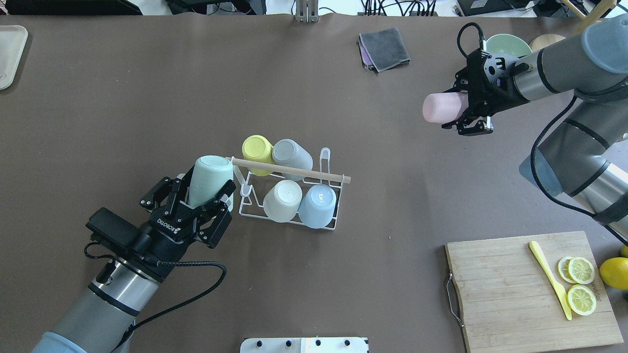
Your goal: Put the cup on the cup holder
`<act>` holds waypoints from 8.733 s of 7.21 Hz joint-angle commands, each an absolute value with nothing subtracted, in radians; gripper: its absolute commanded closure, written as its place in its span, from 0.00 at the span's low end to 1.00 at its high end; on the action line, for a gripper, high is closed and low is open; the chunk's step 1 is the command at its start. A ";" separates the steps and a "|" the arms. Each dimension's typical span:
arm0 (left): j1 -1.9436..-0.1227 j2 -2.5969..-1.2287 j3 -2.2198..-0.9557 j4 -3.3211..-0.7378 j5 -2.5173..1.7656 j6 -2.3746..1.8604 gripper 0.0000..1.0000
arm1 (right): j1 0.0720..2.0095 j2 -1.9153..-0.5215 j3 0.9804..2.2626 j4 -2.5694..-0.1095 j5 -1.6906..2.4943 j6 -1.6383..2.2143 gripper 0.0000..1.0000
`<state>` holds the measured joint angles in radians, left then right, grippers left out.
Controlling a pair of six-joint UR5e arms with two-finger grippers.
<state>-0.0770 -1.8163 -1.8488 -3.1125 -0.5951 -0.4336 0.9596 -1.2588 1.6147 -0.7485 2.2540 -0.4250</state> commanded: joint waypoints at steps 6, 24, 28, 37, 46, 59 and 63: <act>-0.103 -1.939 -1.721 -3.112 -0.568 -0.408 1.00 | 0.824 -1.218 1.506 -0.071 2.043 0.189 1.00; -0.141 -1.982 -1.637 -3.116 -0.555 -0.411 1.00 | 0.511 -0.977 1.144 0.486 1.615 0.344 1.00; -0.140 -1.986 -1.609 -3.116 -0.555 -0.414 1.00 | 0.511 -0.960 1.114 0.482 1.614 0.341 1.00; -0.129 -1.988 -1.557 -3.116 -0.558 -0.419 0.34 | 0.511 -0.959 1.100 0.483 1.597 0.345 0.26; -0.237 -1.993 -1.619 -3.125 -0.618 -0.410 0.02 | 0.566 -0.956 1.120 0.445 1.611 0.345 0.00; -1.237 -1.716 -1.552 -1.966 -2.010 -0.396 0.02 | 1.014 -0.985 1.335 -1.667 2.124 0.255 0.00; -1.466 -1.700 -1.542 -1.636 -2.321 -0.383 0.02 | 1.259 -1.215 1.430 -1.704 2.241 0.209 0.00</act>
